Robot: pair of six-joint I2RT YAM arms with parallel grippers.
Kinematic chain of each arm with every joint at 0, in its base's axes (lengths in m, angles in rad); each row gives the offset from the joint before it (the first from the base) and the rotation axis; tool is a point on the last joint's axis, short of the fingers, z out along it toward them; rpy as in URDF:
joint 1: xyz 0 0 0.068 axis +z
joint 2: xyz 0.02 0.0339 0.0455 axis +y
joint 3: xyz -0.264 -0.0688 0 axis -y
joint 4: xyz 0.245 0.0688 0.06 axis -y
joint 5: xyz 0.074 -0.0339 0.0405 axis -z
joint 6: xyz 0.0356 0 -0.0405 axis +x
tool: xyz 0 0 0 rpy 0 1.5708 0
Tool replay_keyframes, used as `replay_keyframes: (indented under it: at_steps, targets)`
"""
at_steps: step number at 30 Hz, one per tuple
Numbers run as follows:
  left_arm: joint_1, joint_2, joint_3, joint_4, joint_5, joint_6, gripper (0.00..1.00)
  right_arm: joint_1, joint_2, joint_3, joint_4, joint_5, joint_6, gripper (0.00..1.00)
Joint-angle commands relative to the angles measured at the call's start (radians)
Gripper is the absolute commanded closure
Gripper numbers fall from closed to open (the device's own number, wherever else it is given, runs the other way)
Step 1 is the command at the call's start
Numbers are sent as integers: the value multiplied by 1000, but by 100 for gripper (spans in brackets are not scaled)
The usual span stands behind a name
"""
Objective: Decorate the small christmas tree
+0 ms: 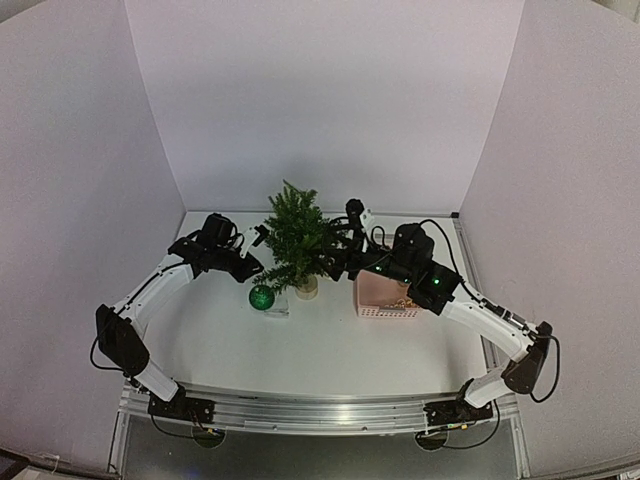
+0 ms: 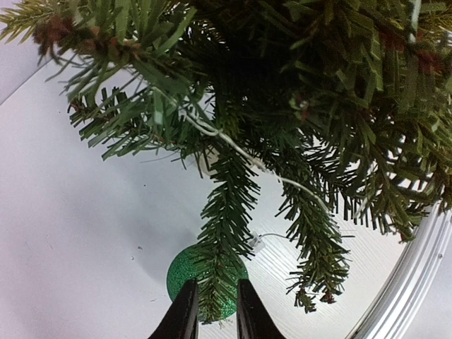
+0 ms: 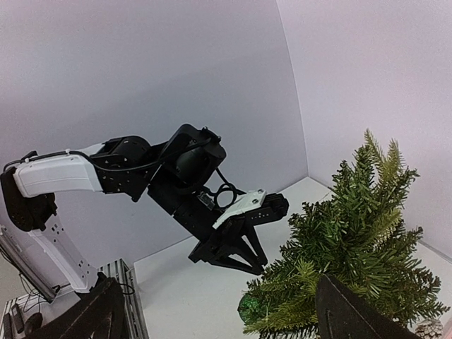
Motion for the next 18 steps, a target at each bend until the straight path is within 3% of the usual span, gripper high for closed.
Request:
replay_keyframes:
  at_steps: [1,8,11,18]
  targets:
    - [-3,-34,41,0,-22,49,80,5,-30,-4,28,6,-2,9]
    - [-3,-42,50,9,-16,52,81,5,-27,-1,28,7,-5,8]
    - [-1,-69,47,23,-2,60,76,4,-32,-12,27,31,1,8]
    - [0,-189,-38,153,36,76,58,-3,-71,-54,-40,334,45,5]
